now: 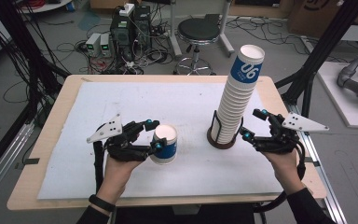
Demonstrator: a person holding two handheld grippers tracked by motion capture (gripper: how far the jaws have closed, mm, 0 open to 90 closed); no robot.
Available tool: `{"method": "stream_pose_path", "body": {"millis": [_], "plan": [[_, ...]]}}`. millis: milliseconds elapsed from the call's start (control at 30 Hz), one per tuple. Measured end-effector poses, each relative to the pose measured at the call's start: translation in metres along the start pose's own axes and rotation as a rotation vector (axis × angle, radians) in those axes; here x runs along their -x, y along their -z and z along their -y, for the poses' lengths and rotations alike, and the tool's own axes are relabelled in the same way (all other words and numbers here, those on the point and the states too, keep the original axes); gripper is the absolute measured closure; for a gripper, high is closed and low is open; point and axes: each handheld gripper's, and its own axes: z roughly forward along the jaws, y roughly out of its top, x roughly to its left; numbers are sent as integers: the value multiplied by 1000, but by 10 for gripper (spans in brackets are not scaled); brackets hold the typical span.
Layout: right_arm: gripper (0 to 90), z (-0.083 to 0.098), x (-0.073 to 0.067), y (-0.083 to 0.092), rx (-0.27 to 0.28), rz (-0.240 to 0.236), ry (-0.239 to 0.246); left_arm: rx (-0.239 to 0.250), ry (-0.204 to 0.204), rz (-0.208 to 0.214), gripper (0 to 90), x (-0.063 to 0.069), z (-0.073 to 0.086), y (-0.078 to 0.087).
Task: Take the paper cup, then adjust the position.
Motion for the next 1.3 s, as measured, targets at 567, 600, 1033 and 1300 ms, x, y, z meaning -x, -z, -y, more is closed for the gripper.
{"method": "stream_pose_path", "body": {"millis": [567,600,1033,1300], "plan": [[145,14,-9,-8,-35,-47,16,-1,-2,1,332,0,3,0],[144,14,-9,-8,-38,-46,17,-5,-3,3,332,-1,3,-1],[144,15,-13,-8,-30,-127,45,15,-1,21,331,2,1,-4],[144,17,-22,-22,-64,-211,53,21,7,35,332,5,1,-8]]}}
